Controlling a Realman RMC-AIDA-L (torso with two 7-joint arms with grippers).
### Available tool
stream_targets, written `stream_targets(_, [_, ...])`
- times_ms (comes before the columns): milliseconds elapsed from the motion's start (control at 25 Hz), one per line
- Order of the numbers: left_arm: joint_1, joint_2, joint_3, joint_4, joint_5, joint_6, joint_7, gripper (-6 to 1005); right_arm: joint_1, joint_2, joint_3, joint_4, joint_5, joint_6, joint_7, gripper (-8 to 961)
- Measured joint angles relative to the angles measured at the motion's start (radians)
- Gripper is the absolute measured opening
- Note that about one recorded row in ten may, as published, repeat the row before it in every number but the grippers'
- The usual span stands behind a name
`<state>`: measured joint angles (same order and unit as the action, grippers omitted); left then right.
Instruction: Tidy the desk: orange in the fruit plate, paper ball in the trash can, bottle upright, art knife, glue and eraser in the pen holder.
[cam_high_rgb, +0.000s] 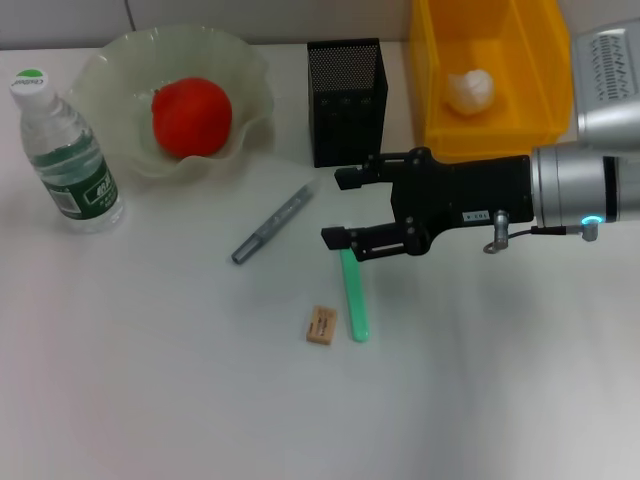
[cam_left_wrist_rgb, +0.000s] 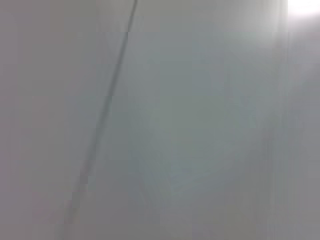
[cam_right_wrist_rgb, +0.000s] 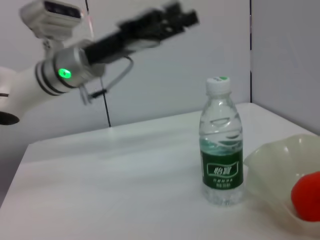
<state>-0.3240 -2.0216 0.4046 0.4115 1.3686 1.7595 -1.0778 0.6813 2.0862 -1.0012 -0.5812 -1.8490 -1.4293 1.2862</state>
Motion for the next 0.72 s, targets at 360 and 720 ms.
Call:
stream_targets(360, [0.003,0.045,0.248,0.065,0.162,0.149,-0.176,852,0.015,-0.003,0.008,-0.011,0.006,-0.009,0.030,780])
stream_targets(720, [-0.018,-0.039,0.300,0.170,0.512,-0.063,-0.157,847,0.034,-0.008,-0.001,-0.107,-0.009,-0.052,0.182,778])
